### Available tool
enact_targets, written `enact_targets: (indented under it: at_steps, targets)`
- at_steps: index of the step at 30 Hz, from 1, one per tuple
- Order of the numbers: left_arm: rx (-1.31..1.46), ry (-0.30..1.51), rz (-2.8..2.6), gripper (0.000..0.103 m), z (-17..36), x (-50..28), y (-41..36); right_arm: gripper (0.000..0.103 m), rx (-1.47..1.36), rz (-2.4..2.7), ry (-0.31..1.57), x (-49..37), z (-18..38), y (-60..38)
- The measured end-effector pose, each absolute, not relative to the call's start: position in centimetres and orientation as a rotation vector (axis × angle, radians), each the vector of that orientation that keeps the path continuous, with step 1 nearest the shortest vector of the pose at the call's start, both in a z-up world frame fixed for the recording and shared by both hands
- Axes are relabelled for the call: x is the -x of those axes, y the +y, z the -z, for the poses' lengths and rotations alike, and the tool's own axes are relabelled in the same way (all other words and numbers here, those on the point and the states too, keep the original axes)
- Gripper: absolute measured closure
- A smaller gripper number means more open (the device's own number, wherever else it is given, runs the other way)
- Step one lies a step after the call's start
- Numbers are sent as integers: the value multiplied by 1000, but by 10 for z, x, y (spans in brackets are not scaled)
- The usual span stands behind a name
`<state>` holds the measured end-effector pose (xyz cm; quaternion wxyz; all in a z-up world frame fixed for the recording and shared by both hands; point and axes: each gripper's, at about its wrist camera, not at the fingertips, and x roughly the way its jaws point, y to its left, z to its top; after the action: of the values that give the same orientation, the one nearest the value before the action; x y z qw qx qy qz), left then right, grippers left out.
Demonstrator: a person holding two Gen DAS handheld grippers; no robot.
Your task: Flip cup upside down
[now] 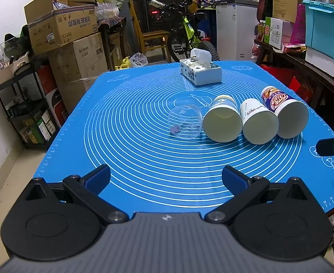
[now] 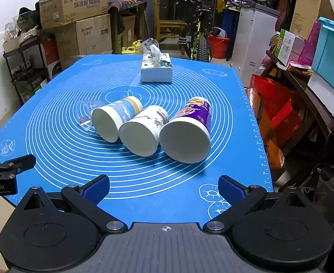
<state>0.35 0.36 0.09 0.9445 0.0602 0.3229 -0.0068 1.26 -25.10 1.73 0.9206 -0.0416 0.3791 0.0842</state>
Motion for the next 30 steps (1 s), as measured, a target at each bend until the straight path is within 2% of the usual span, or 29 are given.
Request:
enact_targets:
  at_steps: [8, 21, 30]
  targets:
    - [-61, 627, 0, 0, -13, -24, 12, 2, 31, -166, 769, -26, -27, -260]
    - [-77, 620, 65, 0, -6, -116, 3, 2, 8, -175, 762, -47, -26, -265]
    - [-23, 745, 136, 0, 12, -166, 1, 2, -6, -167, 759, -49, -22, -280]
